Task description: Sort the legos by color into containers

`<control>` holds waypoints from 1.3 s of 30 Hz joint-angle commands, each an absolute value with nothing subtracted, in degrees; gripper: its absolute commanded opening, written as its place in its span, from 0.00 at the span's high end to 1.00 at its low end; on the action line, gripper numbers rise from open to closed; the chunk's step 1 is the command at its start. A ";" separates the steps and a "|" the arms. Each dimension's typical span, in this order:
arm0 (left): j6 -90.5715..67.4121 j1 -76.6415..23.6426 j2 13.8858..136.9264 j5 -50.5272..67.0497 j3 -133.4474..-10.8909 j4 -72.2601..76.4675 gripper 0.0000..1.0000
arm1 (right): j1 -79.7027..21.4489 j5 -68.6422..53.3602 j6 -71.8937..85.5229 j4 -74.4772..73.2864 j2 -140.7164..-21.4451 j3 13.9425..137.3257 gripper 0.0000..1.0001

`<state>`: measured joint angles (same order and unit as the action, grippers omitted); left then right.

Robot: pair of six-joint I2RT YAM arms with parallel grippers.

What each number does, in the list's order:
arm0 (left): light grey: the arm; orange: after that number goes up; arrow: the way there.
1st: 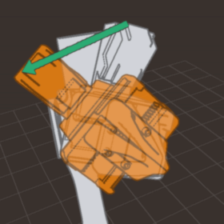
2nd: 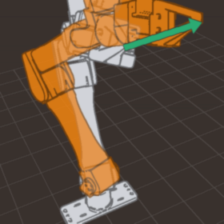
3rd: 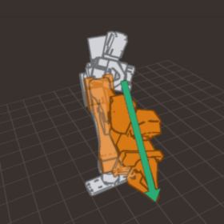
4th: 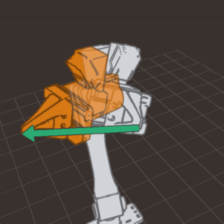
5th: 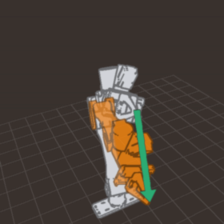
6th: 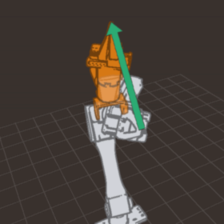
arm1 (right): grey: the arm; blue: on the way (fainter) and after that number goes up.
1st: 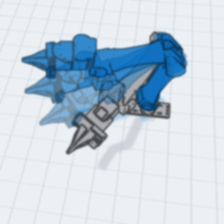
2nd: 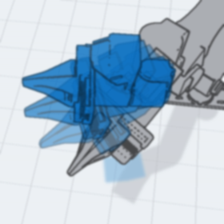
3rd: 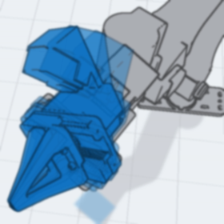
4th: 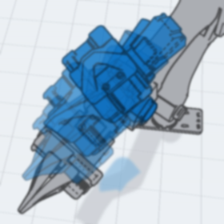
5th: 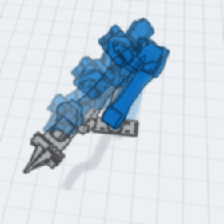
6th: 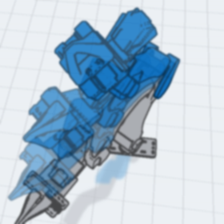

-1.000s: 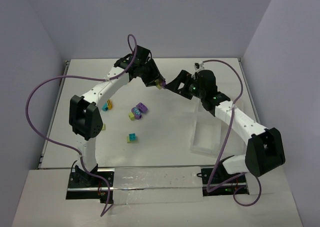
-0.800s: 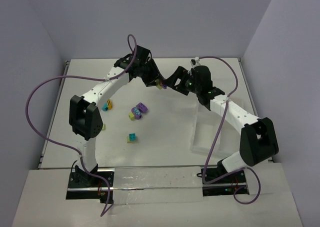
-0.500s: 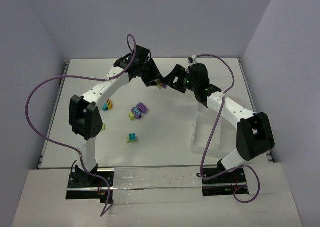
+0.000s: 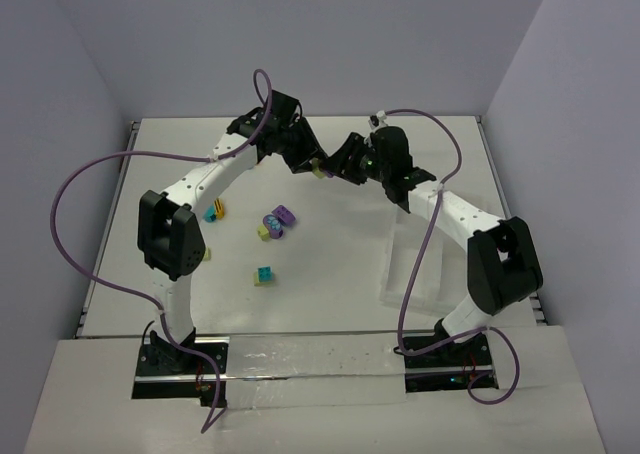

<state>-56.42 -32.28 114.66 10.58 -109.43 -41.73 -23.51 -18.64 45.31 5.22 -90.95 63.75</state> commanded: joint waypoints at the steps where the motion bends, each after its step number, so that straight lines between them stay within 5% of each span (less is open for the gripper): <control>1: -56.66 -32.17 111.24 11.64 -109.51 -40.37 0.87 | -23.97 -18.94 45.29 8.70 -91.81 67.23 0.52; 4: -56.50 -32.08 111.01 11.52 -109.61 -40.51 0.86 | -23.99 -20.03 45.29 8.37 -92.46 67.83 0.56; 6: -56.31 -32.08 111.03 11.69 -109.69 -40.37 0.81 | -24.02 -19.83 45.67 8.79 -92.31 67.29 0.72; 10: -55.98 -31.97 110.31 12.22 -108.84 -39.55 0.43 | -23.91 -19.38 46.05 8.86 -91.33 66.53 0.95; 12: -55.70 -31.84 109.81 12.54 -108.12 -38.79 0.16 | -23.91 -19.53 46.05 8.33 -90.74 66.47 1.00; 14: -55.20 -31.59 109.38 12.91 -107.90 -38.59 0.03 | -23.74 -19.54 46.05 8.15 -90.05 65.84 1.00; 22: -48.94 -28.26 103.39 13.75 -101.25 -34.80 0.01 | -19.78 -23.46 47.72 9.14 -84.87 60.34 1.00; 30: -47.87 -21.27 91.48 44.55 -75.97 1.06 0.03 | -12.22 -43.56 51.12 17.14 -79.28 54.81 1.00; 35: -58.56 -22.11 93.37 62.05 -69.67 24.89 0.06 | -9.60 -53.42 51.77 19.90 -76.27 53.36 1.00; 39: -59.90 -24.16 95.03 67.32 -70.66 29.00 0.07 | -9.58 -56.59 50.54 19.79 -75.13 53.39 1.00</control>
